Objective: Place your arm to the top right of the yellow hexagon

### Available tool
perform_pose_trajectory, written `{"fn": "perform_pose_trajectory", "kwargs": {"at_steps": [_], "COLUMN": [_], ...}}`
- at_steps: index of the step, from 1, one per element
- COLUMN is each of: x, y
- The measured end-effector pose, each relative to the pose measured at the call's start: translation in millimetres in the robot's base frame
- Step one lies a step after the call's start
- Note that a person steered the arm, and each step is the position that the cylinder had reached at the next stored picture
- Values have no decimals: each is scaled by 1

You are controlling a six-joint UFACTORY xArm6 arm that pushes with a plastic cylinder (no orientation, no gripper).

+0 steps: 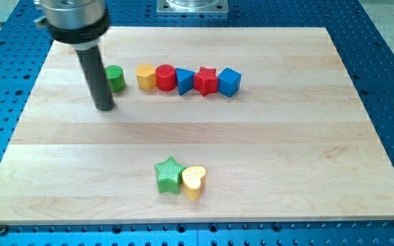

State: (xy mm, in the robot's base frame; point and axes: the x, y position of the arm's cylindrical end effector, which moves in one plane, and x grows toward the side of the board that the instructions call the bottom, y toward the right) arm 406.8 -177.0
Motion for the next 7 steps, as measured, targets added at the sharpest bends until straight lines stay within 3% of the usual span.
{"fn": "perform_pose_trajectory", "kwargs": {"at_steps": [1, 4, 7], "x": [-46, -113, -119], "y": [-40, -37, 30]}}
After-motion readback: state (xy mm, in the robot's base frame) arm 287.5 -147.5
